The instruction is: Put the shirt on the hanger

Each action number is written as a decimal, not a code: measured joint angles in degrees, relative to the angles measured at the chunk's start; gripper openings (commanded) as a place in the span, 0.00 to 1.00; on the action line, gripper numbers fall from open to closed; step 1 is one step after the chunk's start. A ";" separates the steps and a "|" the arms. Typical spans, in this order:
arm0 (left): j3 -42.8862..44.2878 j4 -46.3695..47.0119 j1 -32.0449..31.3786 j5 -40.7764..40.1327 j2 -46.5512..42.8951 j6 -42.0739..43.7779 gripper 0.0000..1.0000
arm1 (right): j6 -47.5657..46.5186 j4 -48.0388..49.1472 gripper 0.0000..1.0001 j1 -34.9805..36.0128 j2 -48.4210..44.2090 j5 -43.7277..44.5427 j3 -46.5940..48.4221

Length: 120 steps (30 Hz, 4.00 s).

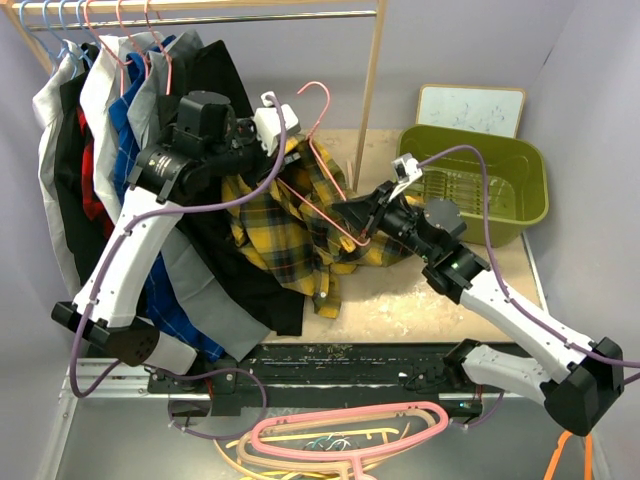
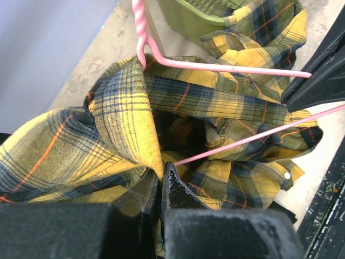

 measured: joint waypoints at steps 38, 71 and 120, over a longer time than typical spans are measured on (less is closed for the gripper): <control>14.19 -20.31 12.87 29.83 11.82 53.48 1.00 | -13.75 20.17 0.00 0.94 1.05 -0.50 -14.16; 16.41 -20.65 6.91 29.05 17.42 51.78 0.00 | -18.56 14.86 1.00 0.70 -10.69 0.61 -12.98; 22.51 -15.17 5.57 21.29 7.65 27.82 0.00 | -3.41 24.15 0.00 -2.10 -12.41 13.70 -21.79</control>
